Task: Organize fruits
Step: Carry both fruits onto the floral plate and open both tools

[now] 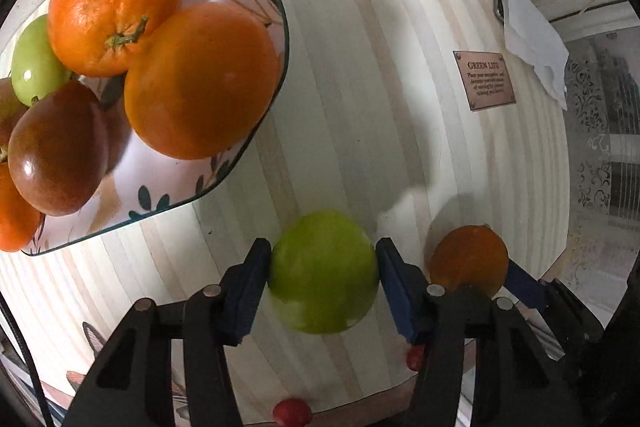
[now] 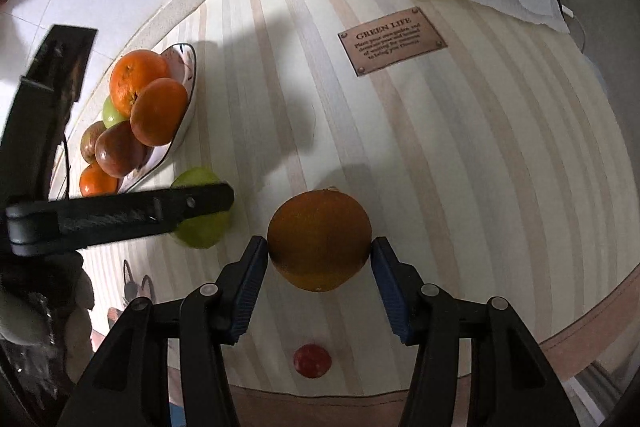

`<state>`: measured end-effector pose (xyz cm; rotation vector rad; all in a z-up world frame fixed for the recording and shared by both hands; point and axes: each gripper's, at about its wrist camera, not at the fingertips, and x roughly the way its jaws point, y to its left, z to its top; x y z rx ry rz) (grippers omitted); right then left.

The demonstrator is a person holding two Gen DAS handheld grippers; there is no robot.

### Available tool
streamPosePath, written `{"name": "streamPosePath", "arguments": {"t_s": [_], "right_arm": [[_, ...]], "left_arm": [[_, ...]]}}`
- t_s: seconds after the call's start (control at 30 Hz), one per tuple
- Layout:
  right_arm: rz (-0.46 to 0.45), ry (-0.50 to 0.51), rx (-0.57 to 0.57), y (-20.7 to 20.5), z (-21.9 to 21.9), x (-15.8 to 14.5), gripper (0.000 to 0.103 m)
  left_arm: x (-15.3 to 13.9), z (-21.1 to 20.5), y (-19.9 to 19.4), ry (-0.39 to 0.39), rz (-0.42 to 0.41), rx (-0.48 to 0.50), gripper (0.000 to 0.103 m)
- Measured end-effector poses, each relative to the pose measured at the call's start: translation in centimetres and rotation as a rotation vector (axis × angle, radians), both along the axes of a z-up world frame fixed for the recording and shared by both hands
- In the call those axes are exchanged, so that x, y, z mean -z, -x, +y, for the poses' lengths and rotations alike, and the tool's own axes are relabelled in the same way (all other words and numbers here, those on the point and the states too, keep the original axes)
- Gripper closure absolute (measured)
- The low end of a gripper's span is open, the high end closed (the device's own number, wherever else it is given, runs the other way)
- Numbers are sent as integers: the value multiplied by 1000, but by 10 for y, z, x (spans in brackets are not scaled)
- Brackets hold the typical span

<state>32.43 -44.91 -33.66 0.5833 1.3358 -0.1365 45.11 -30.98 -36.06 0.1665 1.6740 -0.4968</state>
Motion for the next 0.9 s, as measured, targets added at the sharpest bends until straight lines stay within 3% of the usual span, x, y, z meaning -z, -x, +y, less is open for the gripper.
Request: {"name": "streamPosePath", "arguments": {"t_s": [0.2, 0.43, 0.6, 0.9], "right_arm": [[-26, -53, 48, -3, -11, 4, 46], [-19, -108, -80, -13, 36, 1, 50], [-30, 1, -243, -25, 88, -9, 50], [-14, 27, -280, -53, 102, -1, 47]], "left_arm": [[-11, 39, 14, -49, -89, -35, 51], [-17, 118, 43, -83, -95, -137, 51], [-4, 168, 50, -76, -44, -277, 51], [-6, 189, 51, -38, -49, -333, 51]]}}
